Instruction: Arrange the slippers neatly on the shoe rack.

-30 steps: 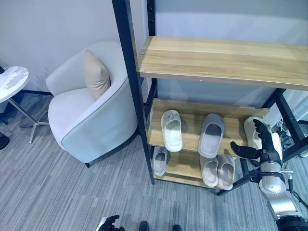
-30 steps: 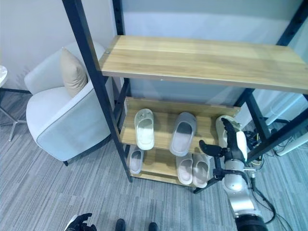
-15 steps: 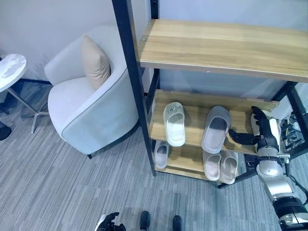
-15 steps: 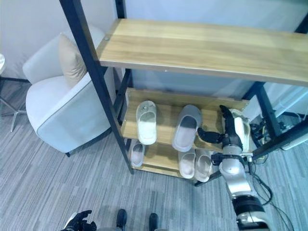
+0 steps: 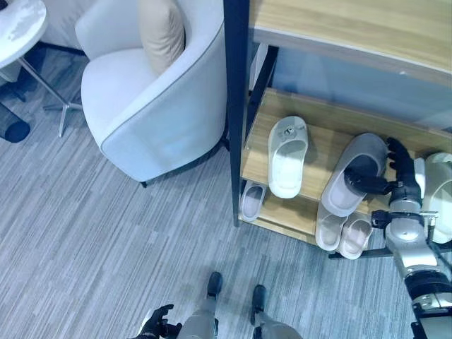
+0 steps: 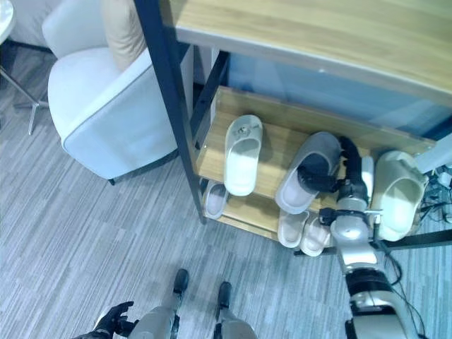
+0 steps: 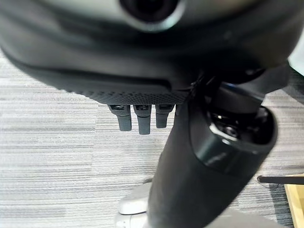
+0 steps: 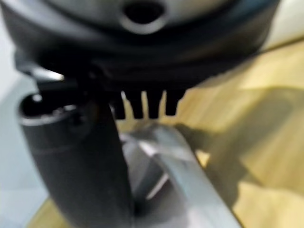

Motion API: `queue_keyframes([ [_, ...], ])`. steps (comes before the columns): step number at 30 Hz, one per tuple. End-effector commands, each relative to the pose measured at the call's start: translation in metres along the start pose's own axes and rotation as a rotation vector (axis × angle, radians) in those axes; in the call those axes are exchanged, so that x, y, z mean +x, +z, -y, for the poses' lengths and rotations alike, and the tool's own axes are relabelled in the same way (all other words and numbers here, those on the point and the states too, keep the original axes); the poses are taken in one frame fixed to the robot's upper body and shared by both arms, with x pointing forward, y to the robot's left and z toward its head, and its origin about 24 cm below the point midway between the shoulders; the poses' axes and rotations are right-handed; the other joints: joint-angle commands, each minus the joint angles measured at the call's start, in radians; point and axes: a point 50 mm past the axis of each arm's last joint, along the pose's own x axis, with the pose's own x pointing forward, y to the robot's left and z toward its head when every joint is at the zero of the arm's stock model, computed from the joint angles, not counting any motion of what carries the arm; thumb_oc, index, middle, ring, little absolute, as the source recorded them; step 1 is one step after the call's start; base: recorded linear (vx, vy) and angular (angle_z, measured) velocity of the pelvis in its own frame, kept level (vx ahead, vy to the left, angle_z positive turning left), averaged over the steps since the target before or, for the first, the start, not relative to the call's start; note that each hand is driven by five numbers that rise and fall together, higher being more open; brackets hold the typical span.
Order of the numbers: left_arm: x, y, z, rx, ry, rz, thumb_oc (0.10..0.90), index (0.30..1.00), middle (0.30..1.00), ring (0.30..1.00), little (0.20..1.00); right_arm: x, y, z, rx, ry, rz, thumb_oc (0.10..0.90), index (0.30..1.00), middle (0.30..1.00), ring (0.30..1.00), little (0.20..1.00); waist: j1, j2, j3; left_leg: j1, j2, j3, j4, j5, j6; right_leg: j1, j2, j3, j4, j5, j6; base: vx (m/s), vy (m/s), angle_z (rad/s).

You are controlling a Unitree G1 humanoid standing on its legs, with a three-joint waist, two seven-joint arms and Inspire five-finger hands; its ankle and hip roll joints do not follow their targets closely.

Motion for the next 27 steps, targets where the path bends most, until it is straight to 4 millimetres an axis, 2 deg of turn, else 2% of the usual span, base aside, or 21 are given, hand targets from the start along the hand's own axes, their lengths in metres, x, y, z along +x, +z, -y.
queue_keyframes([
  [1,0.004,0.016,-0.001,0.011,0.009,0.054,0.800,0.900,0.900,0.900,0.900,0.024,0.047,0.049,0.012,-0.224,0.189,0.800,0.900,0.900,0.900,0.900,0.018,-0.055,-0.026,0.056,-0.020,0.051,0.002,-0.120,-0.008,0.012,-0.065,0.040,0.006,-0.072,0.101,0.01,0.012,0.04],
  [4,0.005,0.018,-0.003,0.007,0.020,0.065,0.800,0.900,0.900,0.900,0.900,0.027,0.041,0.056,0.025,-0.263,0.152,0.800,0.900,0.900,0.900,0.900,0.023,-0.056,-0.021,0.051,-0.023,0.047,0.002,-0.118,-0.008,0.011,-0.069,0.030,0.006,-0.072,0.104,0.01,0.012,0.06],
  [5,0.005,0.019,-0.004,0.012,0.025,0.068,0.800,0.900,0.900,0.900,0.900,0.027,0.039,0.054,0.050,-0.256,0.138,0.400,0.300,0.300,0.300,0.300,0.026,-0.058,-0.018,0.050,-0.026,0.047,0.002,-0.118,-0.007,0.008,-0.072,0.029,0.006,-0.070,0.106,-0.01,0.017,0.06],
  [12,0.005,0.018,-0.004,0.015,0.021,0.068,0.800,0.900,0.900,0.900,0.900,0.020,0.026,0.041,0.025,-0.178,0.099,0.400,0.300,0.300,0.300,0.300,0.025,-0.063,-0.021,0.062,-0.027,0.046,0.002,-0.124,-0.004,0.022,-0.075,0.027,0.006,-0.073,0.105,0.00,0.000,0.00],
  [15,0.005,0.017,-0.003,0.018,0.013,0.065,0.800,0.900,0.900,0.900,0.900,0.010,0.016,0.031,0.024,-0.139,0.085,0.400,0.300,0.300,0.300,0.300,0.021,-0.063,-0.027,0.074,-0.028,0.042,0.002,-0.129,-0.002,0.033,-0.077,0.024,0.006,-0.077,0.105,0.01,0.000,0.01],
  [18,0.004,0.016,-0.002,0.027,0.007,0.062,0.800,0.900,0.900,0.900,0.900,0.003,0.013,0.030,-0.005,-0.124,0.102,0.400,0.300,0.300,0.300,0.300,0.019,-0.065,-0.031,0.087,-0.027,0.042,0.002,-0.135,0.000,0.045,-0.077,0.022,0.006,-0.079,0.105,0.00,0.000,0.00],
  [20,0.004,0.014,-0.002,0.028,0.005,0.051,0.800,0.900,0.900,0.900,0.900,-0.007,0.026,0.030,-0.004,-0.141,0.195,0.400,0.300,0.300,0.300,0.300,0.009,-0.065,-0.040,0.104,-0.027,0.046,0.002,-0.142,0.004,0.059,-0.075,0.026,0.006,-0.082,0.104,0.00,0.000,0.00],
  [23,0.004,0.012,0.000,0.030,-0.001,0.034,0.800,0.900,0.900,0.900,0.900,-0.024,0.031,0.028,0.014,-0.142,0.259,0.400,0.300,0.300,0.300,0.300,0.002,-0.066,-0.053,0.124,-0.025,0.047,0.002,-0.149,0.007,0.079,-0.073,0.026,0.006,-0.089,0.103,0.00,0.000,-0.01],
  [24,0.004,0.011,0.000,0.032,-0.002,0.033,0.800,0.900,0.900,0.900,0.900,-0.025,0.031,0.028,0.013,-0.143,0.256,0.400,0.300,0.300,0.300,0.300,0.003,-0.066,-0.053,0.125,-0.025,0.046,0.002,-0.149,0.007,0.080,-0.073,0.025,0.006,-0.089,0.103,0.00,0.000,0.00],
  [25,0.003,0.010,0.002,0.030,-0.012,0.026,0.800,0.900,0.900,0.900,0.900,-0.039,0.031,0.025,0.013,-0.113,0.287,0.400,0.300,0.300,0.300,0.300,-0.005,-0.067,-0.065,0.138,-0.024,0.047,0.002,-0.153,0.008,0.094,-0.071,0.025,0.006,-0.092,0.102,0.00,0.000,0.00],
  [27,0.002,0.007,0.007,0.035,-0.030,0.014,0.800,0.900,0.900,0.900,0.900,-0.054,0.026,0.017,0.044,-0.072,0.277,0.400,0.300,0.300,0.300,0.300,-0.014,-0.067,-0.079,0.154,-0.022,0.047,0.002,-0.158,0.009,0.111,-0.069,0.025,0.006,-0.096,0.100,-0.01,-0.010,0.04],
])
